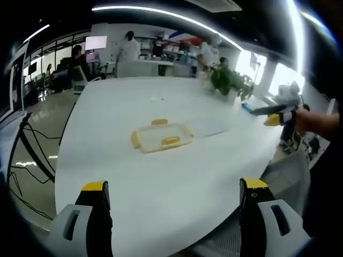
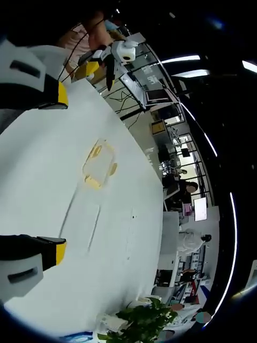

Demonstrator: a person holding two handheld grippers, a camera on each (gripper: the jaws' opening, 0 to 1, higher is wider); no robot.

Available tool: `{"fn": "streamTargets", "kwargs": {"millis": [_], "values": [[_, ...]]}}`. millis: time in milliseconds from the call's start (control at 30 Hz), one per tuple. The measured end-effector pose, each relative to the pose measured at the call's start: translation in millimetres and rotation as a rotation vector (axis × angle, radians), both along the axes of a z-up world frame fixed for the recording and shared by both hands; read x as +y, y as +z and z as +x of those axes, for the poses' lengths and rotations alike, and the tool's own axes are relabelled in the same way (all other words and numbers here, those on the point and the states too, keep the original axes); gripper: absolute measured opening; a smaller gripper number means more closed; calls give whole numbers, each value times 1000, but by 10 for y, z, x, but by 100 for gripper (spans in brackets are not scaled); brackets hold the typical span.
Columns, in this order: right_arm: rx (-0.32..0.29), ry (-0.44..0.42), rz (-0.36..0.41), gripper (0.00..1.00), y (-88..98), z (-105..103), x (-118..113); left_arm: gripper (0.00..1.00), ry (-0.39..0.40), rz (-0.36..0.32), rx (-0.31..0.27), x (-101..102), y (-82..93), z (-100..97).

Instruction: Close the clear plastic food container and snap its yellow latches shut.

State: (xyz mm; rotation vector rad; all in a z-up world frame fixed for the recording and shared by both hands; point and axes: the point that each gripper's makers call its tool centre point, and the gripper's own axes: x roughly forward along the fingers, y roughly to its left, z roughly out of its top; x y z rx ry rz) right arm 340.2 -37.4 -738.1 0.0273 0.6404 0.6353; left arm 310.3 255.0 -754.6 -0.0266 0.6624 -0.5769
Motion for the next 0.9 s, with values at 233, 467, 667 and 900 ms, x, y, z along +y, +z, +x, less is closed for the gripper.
{"fn": "streamTargets", "kwargs": {"millis": [233, 467, 667, 900], "values": [[3, 17, -21, 100, -61, 22, -8, 99, -4, 9, 6, -4, -34, 42], [10, 39, -25, 100, -121, 59, 9, 99, -16, 20, 17, -5, -96, 120], [11, 33, -12, 100, -144, 150, 28, 99, -21, 32, 36, 22, -150, 203], [8, 46, -12, 100, -163, 264, 97, 99, -30, 46, 37, 36, -155, 349]]}}
